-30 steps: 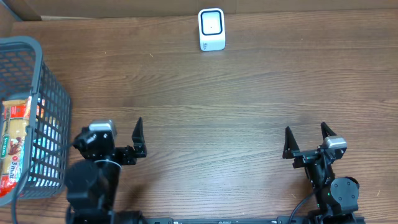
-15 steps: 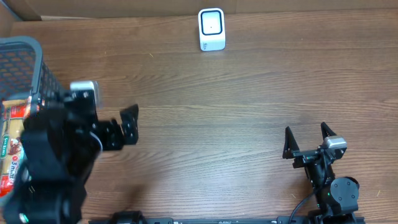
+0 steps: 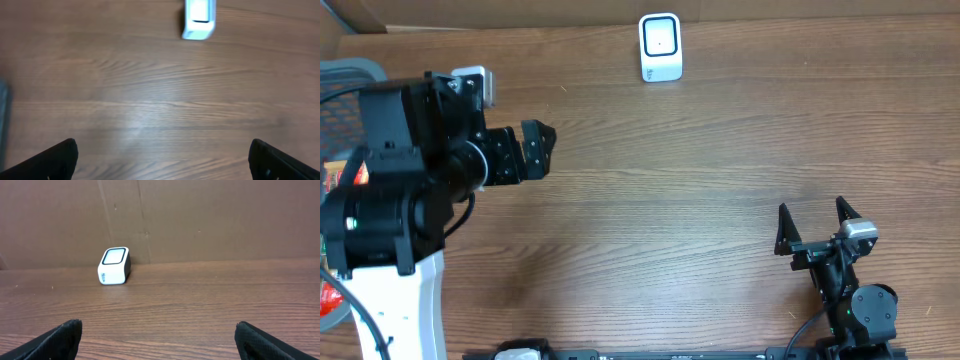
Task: Scan the item barcode
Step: 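Move the left gripper over the grey basket and reach inside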
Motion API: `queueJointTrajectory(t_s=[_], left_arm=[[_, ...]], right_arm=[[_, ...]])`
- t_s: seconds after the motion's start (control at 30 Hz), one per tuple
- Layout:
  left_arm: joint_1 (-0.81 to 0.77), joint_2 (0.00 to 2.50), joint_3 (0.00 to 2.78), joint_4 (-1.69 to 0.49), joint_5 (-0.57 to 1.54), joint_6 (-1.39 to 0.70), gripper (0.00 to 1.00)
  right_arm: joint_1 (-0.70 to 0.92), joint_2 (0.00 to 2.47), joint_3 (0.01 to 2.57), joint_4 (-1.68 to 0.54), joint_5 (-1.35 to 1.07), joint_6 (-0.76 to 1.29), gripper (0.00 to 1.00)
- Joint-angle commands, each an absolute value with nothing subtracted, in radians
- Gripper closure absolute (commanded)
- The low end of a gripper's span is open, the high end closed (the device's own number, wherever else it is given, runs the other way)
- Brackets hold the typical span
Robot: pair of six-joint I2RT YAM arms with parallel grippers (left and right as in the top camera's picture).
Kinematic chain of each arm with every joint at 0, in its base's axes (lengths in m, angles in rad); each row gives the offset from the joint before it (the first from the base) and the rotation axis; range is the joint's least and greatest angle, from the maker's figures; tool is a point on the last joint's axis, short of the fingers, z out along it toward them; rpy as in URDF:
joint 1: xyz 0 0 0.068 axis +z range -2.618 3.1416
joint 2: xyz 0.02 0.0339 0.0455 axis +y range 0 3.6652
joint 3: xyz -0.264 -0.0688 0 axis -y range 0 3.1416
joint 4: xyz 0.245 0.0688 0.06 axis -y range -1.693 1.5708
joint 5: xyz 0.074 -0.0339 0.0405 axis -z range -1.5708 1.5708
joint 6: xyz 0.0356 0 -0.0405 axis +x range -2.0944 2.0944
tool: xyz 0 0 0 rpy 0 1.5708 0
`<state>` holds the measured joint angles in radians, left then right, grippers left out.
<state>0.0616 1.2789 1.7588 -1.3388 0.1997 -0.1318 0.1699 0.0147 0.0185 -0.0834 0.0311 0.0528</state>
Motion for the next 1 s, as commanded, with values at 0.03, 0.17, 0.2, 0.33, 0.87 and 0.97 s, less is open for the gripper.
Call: queueJointTrajectory(t_s=[0.03, 0.17, 0.2, 0.33, 0.87, 0.97], left_arm=[[0.205, 1.323, 1.923, -1.409, 0.123, -0.191, 0.00], [0.385, 1.369, 2.051, -1.457, 0.085, -0.187, 0.00], [0.431, 1.375, 2.068, -1.456, 0.055, -0.187, 0.00], [0.597, 1.380, 2.077, -1.459, -0.031, -0.222, 0.00], [0.895, 1.385, 1.781, -1.298, -0.051, -0.307, 0.00], [0.919, 1.388, 1.742, -1.247, -0.052, -0.316, 0.00]], right_arm=[[0.168, 0.003, 0.008, -0.081, 0.041, 0.060, 0.00], [0.168, 0.003, 0.008, -0.081, 0.041, 0.060, 0.00], [0.168, 0.003, 0.008, -0.081, 0.041, 0.060, 0.00], [0.168, 0.003, 0.008, -0.081, 0.041, 0.060, 0.00], [0.168, 0.003, 0.008, -0.080, 0.041, 0.060, 0.00], [0.168, 0.003, 0.008, -0.081, 0.041, 0.060, 0.00]])
